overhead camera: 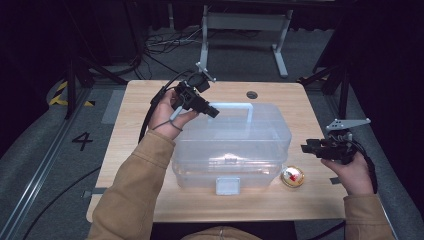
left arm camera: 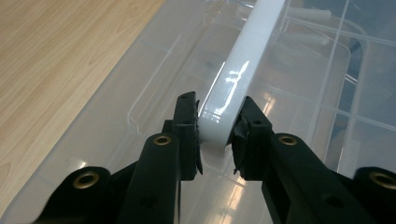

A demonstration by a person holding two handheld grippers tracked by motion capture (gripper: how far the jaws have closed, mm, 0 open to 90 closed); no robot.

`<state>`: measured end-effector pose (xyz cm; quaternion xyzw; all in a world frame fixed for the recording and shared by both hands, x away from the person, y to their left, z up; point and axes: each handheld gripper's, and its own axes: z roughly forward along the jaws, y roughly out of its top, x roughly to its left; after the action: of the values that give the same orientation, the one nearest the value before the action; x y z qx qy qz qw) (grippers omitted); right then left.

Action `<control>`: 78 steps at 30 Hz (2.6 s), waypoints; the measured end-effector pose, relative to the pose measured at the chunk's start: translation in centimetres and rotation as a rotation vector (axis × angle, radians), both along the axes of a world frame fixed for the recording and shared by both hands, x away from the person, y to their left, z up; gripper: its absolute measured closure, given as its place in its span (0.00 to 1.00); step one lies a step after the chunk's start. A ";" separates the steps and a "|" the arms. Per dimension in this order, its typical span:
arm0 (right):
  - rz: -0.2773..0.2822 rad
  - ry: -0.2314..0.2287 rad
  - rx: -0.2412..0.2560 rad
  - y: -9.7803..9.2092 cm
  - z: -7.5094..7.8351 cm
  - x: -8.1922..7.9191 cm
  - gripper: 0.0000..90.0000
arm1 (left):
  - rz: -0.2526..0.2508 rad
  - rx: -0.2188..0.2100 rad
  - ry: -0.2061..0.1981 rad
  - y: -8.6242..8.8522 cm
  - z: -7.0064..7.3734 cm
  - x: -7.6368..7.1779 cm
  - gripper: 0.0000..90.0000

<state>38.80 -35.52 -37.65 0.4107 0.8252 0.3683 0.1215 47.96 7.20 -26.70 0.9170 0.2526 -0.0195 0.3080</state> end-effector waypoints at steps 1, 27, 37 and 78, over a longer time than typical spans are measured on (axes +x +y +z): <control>0.008 -0.003 0.003 0.1 0.1 -0.1 0.71 | 0.001 0.000 0.002 0.0 0.1 0.1 0.82; 0.322 -0.097 0.085 4.4 1.5 -1.8 0.96 | 0.034 -0.021 0.053 0.1 0.7 2.3 0.80; 0.329 -0.104 0.086 5.1 1.4 -1.9 1.00 | 0.037 -0.021 0.056 0.1 0.8 2.3 0.80; 0.286 -0.137 0.176 5.2 2.0 -0.8 1.00 | 0.065 -0.100 -0.166 3.9 5.7 -6.2 0.91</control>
<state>38.02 -30.30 -35.62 0.2721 0.8294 0.4800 0.0875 41.76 11.10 -21.03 0.8904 0.2545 0.0542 0.3736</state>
